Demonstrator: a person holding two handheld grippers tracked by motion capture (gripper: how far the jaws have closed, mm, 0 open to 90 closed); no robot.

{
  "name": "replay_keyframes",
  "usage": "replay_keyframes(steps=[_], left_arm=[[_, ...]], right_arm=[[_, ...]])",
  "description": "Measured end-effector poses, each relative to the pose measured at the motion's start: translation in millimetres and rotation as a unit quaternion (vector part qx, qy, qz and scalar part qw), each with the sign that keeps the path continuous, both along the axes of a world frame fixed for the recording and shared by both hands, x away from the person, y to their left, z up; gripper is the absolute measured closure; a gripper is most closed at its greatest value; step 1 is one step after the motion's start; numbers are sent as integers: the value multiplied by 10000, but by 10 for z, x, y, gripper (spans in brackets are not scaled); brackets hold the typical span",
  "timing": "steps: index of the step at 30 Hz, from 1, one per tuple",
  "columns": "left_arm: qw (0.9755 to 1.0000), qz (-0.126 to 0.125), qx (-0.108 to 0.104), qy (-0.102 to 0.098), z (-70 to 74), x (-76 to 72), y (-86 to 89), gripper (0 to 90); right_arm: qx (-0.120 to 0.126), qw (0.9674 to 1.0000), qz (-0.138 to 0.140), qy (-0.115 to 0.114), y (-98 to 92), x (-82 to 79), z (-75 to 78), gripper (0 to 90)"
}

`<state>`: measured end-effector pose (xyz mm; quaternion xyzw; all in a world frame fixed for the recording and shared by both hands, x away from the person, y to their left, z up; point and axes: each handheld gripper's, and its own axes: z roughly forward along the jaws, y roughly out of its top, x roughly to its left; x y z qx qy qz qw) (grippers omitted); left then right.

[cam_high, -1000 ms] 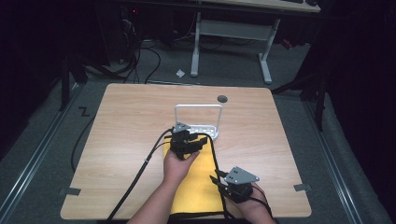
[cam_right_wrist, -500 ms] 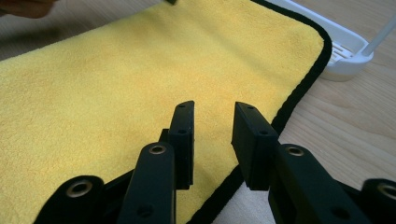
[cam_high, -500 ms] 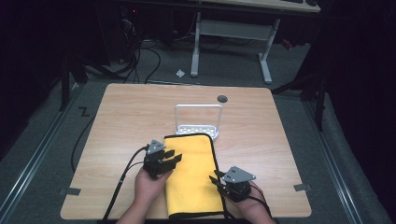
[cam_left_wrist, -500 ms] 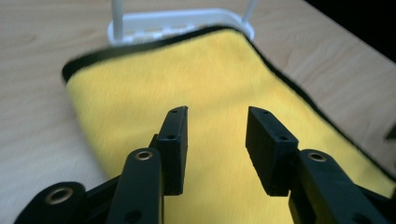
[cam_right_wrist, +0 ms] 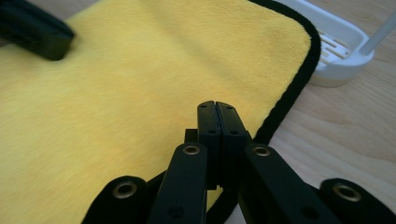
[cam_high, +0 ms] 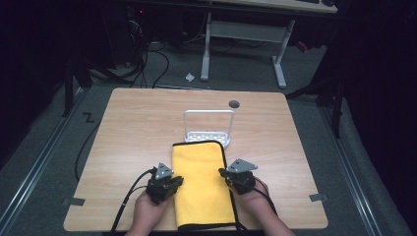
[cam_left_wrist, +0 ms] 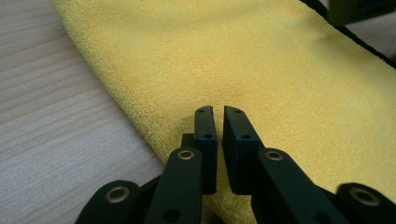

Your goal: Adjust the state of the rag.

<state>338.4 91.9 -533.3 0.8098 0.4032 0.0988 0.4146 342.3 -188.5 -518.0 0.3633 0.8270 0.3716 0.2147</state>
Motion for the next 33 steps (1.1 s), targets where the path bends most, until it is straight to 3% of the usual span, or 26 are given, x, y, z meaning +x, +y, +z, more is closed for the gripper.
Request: replay_keyframes(steps=[5, 12, 18, 22, 26, 28, 29, 31, 33], left_arm=[[9999, -70, -103, 42, -13, -11, 53, 837], [9997, -229, -46, 85, -1, -139, 40, 836], [9973, -636, -91, 349, 24, -300, 11, 826], [9965, -694, -189, 415, 38, -272, 23, 777], [9987, -281, -360, 218, 64, -144, 100, 691], [9995, -47, -316, 79, 63, -30, 129, 620], [9994, 118, -321, 51, 61, 38, 142, 583], [9978, 398, -530, 90, 54, 177, 161, 512], [9970, 548, -531, 126, 50, 325, 128, 458]], right_arm=[[-86, 9993, -135, 339, 6, 191, -108, 873], [-232, 9994, 95, 257, -38, -63, -108, 872], [-202, 9988, 273, 344, -154, -310, -97, 861], [-202, 9987, 333, 335, -185, -428, -99, 846], [-231, 9985, 346, 351, -173, -421, -99, 841], [-189, 9985, 360, 366, -180, -407, -101, 839], [-164, 9985, 376, 372, -185, -401, -103, 839], [-153, 9983, 411, 397, -193, -390, -100, 838], [-156, 9981, 447, 405, -198, -379, -99, 837]])
